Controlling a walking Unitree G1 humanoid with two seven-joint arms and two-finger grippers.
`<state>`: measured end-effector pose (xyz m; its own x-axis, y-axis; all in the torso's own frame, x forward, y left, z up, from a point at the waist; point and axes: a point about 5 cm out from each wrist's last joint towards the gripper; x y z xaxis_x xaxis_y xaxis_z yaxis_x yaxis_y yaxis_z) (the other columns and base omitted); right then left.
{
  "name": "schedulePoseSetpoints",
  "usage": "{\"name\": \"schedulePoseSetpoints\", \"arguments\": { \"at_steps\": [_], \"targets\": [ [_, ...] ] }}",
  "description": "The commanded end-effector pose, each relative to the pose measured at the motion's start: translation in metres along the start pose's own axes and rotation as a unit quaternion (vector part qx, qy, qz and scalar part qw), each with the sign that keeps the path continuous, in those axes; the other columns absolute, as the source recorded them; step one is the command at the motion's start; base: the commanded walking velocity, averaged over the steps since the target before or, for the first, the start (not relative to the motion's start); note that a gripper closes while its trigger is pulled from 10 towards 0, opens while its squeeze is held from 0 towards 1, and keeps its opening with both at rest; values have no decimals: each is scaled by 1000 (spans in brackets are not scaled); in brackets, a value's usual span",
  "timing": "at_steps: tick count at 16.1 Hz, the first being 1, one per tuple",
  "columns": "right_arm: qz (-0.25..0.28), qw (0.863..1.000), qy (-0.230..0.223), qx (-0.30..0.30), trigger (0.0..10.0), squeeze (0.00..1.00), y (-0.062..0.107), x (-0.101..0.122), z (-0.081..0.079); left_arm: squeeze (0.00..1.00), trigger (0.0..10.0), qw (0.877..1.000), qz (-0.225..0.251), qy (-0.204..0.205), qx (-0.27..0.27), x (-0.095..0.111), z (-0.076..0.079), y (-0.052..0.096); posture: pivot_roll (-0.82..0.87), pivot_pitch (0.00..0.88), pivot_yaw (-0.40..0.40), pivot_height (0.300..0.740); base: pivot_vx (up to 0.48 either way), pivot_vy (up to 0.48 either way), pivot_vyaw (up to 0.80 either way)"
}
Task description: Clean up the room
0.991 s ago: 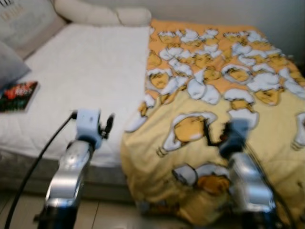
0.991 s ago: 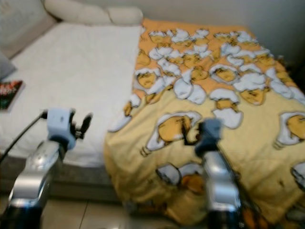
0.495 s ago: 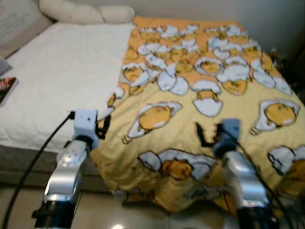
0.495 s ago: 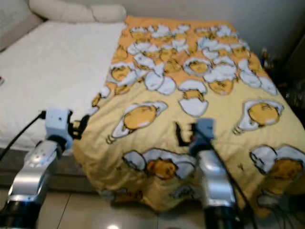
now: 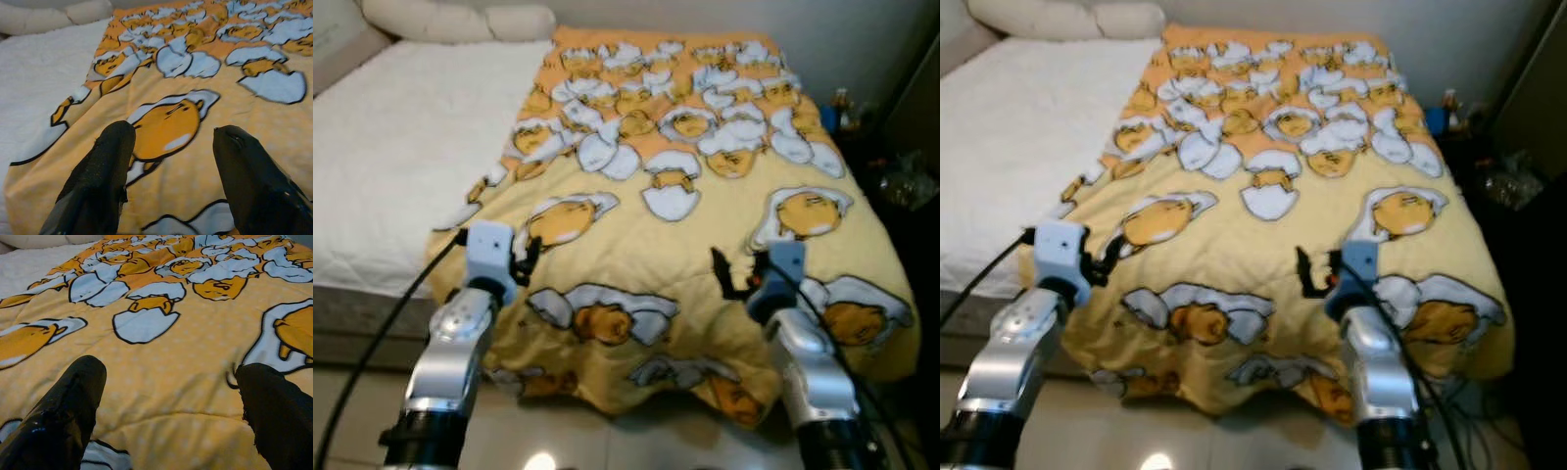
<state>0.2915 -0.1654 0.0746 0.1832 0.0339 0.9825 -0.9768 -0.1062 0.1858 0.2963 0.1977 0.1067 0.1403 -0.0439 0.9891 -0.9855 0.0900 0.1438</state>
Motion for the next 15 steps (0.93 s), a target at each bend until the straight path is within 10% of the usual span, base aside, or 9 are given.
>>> {"name": "schedulePoseSetpoints", "arguments": {
  "at_steps": [1, 4, 5, 6, 7, 15],
  "targets": [
    [1, 1000, -2, -14, 10000, 1000, 0, 1, 6, 0, 10000, 1000, 2, -4, -7, 2, 2, -1, 2, 0, 42, 740, 0, -371, 0],
    [-3, 1000, -9, -11, 10000, 961, -1, -1, 2, 0, 10000, 1000, 3, 1, -3, 2, 0, -1, -1, 0, 49, 740, 0, -199, -267],
    [-8, 1000, -12, -24, 10000, 212, 1, -3, 7, 0, 10000, 1000, 1, 6, -4, 1, 3, 1, 5, 0, 46, 740, 0, 0, -800],
    [-9, 1000, -11, -25, 10000, 212, 1, -4, 8, 0, 10000, 1000, 1, 6, -5, 0, 3, 1, 6, 0, 45, 740, 0, 0, -800],
    [-12, 999, -9, -30, 10000, 0, 3, -5, 10, 0, 10000, 1000, 0, 7, -3, 0, 4, 2, 9, 0, 41, 740, 0, 0, -800],
    [-41, 999, 7, -32, 10000, 0, 6, -12, 13, 0, 10000, 999, -14, 39, -6, -6, 7, 4, -1, 0, 26, 740, 0, 0, -800]
  ]
}}
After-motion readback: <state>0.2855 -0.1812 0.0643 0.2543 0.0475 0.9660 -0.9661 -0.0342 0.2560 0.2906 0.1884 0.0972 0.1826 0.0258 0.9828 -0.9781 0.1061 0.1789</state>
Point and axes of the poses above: a point about 5 cm out from each wrist's last joint towards the gripper, its own y axis pointing back from the gripper into the wrist, its own x axis along the axis of the wrist's last joint, z = x × y, and after that the axes turned 7 degrees about y, right-handed
